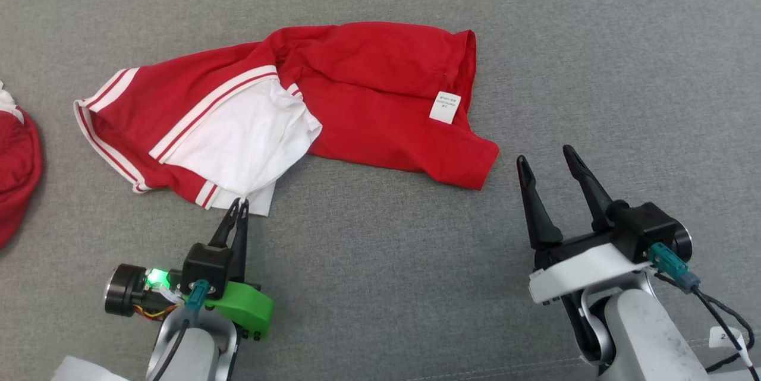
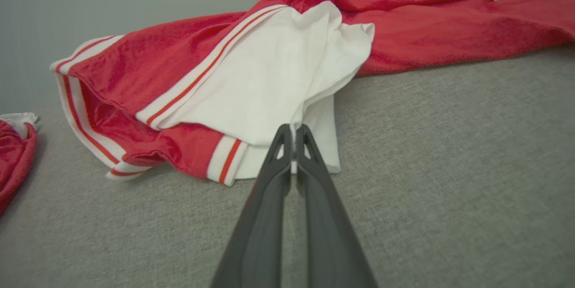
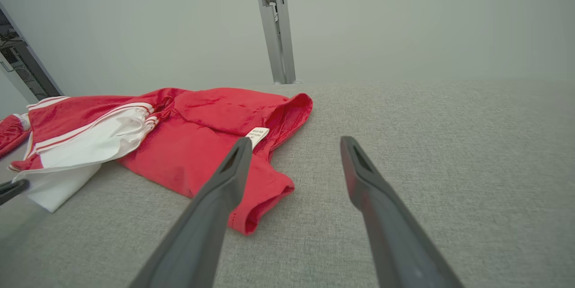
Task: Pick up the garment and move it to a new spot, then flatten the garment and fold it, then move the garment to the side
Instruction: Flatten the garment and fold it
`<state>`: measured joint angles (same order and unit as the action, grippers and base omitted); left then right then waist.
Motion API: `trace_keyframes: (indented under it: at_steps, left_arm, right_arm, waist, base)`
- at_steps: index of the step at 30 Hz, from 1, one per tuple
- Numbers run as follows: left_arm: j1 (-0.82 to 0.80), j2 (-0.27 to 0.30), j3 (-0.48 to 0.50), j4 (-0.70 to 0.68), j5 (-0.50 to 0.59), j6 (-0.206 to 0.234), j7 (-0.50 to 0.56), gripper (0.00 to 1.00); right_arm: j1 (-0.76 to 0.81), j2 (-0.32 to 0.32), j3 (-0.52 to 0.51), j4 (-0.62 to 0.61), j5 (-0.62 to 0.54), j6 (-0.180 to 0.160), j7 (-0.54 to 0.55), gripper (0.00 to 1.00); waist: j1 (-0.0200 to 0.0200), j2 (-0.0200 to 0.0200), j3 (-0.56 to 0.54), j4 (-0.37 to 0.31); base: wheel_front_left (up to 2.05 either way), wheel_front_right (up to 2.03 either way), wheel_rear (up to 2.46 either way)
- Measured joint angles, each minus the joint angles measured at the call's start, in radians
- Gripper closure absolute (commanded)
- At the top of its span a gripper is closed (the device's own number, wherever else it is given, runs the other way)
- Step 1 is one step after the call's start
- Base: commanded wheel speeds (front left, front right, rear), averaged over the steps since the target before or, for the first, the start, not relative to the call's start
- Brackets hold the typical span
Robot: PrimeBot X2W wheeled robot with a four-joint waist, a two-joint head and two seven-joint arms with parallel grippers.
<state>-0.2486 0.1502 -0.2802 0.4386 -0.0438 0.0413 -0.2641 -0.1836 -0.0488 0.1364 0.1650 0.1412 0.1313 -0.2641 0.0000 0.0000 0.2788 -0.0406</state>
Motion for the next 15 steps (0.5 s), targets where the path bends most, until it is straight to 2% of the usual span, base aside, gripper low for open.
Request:
trace_keyframes:
  at_steps: [9, 15]
  left_arm:
    - [0.039, 0.04, 0.056, -0.113, -0.004, 0.029, 0.0, 1.0]
    - [0.037, 0.051, 0.071, -0.123, -0.004, 0.029, 0.0, 1.0]
  right_arm:
    - [-0.122, -0.002, 0.05, 0.204, 0.234, 0.0, 0.0, 0.0]
    - [-0.203, -0.025, 0.081, 0.346, 0.455, 0.0, 0.0, 0.0]
  waist:
    - [0.0, 0.0, 0.036, 0.027]
    - [0.0, 0.0, 0.064, 0.051]
  base:
    - [0.0, 0.0, 0.0]
    - [0.0, 0.0, 0.0]
